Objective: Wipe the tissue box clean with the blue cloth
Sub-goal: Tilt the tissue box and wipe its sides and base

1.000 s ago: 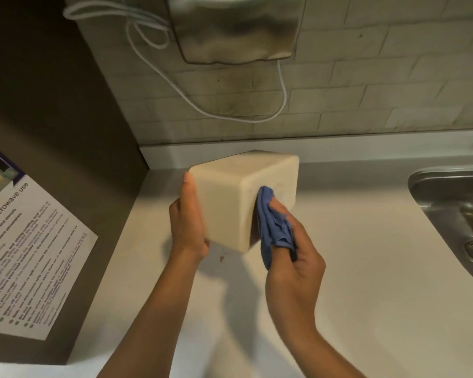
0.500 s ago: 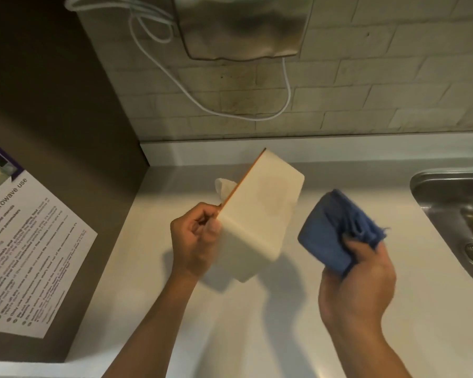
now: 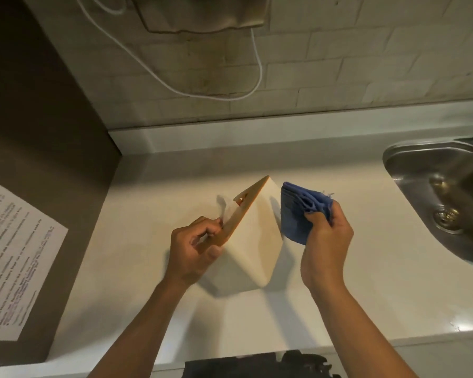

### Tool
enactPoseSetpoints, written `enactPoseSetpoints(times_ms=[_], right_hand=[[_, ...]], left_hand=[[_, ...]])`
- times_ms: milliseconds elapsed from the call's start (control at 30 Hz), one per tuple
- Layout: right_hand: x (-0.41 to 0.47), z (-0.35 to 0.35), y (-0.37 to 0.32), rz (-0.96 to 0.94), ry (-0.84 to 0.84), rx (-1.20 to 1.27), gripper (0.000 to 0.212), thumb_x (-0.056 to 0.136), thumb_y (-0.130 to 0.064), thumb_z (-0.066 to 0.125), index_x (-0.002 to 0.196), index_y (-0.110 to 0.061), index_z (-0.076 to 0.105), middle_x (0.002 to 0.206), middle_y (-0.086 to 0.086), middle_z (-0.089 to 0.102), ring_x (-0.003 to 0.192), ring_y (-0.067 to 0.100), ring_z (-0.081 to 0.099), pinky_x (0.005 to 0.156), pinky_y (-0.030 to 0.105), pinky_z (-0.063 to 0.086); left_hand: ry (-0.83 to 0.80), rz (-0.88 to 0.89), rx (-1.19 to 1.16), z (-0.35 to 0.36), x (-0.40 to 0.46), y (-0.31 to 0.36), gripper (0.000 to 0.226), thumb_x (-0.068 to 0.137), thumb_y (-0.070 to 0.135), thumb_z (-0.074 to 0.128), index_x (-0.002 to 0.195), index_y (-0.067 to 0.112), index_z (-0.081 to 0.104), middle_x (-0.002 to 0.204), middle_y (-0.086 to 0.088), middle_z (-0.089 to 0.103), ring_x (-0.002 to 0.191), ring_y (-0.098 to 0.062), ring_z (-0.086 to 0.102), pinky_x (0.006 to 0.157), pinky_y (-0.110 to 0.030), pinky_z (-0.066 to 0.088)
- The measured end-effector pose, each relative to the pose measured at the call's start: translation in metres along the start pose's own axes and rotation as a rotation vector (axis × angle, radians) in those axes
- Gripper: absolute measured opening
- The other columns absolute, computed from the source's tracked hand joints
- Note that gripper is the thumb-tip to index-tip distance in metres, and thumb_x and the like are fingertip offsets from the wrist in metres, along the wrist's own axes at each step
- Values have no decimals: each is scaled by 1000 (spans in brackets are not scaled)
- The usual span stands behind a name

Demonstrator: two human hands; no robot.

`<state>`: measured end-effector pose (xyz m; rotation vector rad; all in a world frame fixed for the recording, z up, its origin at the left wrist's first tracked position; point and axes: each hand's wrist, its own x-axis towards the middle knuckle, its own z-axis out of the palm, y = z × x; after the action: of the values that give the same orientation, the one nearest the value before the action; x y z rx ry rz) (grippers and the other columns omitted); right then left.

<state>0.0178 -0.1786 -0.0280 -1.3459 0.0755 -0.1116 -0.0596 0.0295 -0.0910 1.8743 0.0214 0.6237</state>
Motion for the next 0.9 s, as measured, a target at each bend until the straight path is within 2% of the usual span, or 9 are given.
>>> enactPoseSetpoints(times_ms=[133, 233, 333, 467, 567, 633, 700, 800, 900], right_hand=[[-10, 3, 11, 0, -42, -86, 39, 85, 0, 45, 92, -29, 68, 86, -7, 69, 79, 11, 63, 67, 23, 53], [-13, 4, 19, -15, -20, -157, 38, 85, -3, 43, 93, -32, 67, 86, -9, 68, 79, 12, 63, 66, 21, 53], [-13, 2, 23, 28, -14, -150, 40, 87, -2, 44, 93, -33, 67, 86, -11, 68, 79, 10, 63, 64, 20, 51], [-15, -3, 20, 18, -41, -69, 39, 85, -2, 43, 94, -31, 68, 88, -8, 68, 80, 10, 62, 65, 20, 52], [-12, -8, 15, -23, -45, -38, 38, 82, -3, 43, 94, -29, 68, 87, -7, 67, 79, 11, 61, 66, 22, 52], [-9, -9, 14, -33, -55, -55, 37, 82, -4, 44, 95, -29, 68, 87, -7, 67, 79, 11, 60, 68, 24, 52], [-9, -8, 14, -37, -76, -70, 36, 83, -4, 44, 95, -28, 68, 87, -8, 67, 79, 11, 60, 67, 24, 52], [-12, -6, 17, -29, -108, -105, 34, 85, -6, 44, 95, -29, 67, 87, -8, 67, 79, 10, 61, 65, 23, 52], [-18, -9, 22, -34, -115, -142, 34, 86, -10, 44, 98, -33, 66, 89, -11, 67, 80, 8, 61, 65, 21, 52]], left_hand=[[-58, -29, -22, 1, -5, -7, 56, 77, 85, 57, 85, 31, 68, 89, 10, 70, 84, -25, 68, 88, -38, 57], [-153, -27, 46, -4, -1, -1, 46, 77, 80, 65, 93, 37, 68, 101, 14, 72, 102, -24, 71, 92, -24, 54], [-288, 18, 206, -6, 3, 6, 34, 78, 70, 70, 93, 40, 63, 101, 23, 66, 97, -12, 67, 81, -13, 50], [-245, 55, 173, -7, 0, 8, 36, 75, 59, 67, 80, 24, 57, 84, 12, 61, 72, -17, 58, 65, -23, 45], [-288, 25, 88, -4, -2, 10, 61, 75, 79, 64, 78, 19, 57, 82, 1, 60, 70, -26, 56, 62, -34, 44], [-315, -20, 60, 0, -2, 12, 69, 70, 83, 67, 77, 15, 57, 82, -3, 60, 71, -32, 56, 63, -41, 45], [-318, -78, 45, -1, -2, 12, 61, 68, 72, 76, 76, 14, 58, 87, -2, 64, 77, -31, 59, 67, -43, 47], [-398, -194, 108, -7, -3, 13, 30, 63, 43, 79, 82, 26, 63, 110, 8, 69, 104, -22, 66, 84, -49, 55], [-453, -254, 125, -10, -4, 13, 31, 63, 38, 75, 90, 27, 64, 126, 16, 64, 120, -17, 62, 93, -43, 55]])
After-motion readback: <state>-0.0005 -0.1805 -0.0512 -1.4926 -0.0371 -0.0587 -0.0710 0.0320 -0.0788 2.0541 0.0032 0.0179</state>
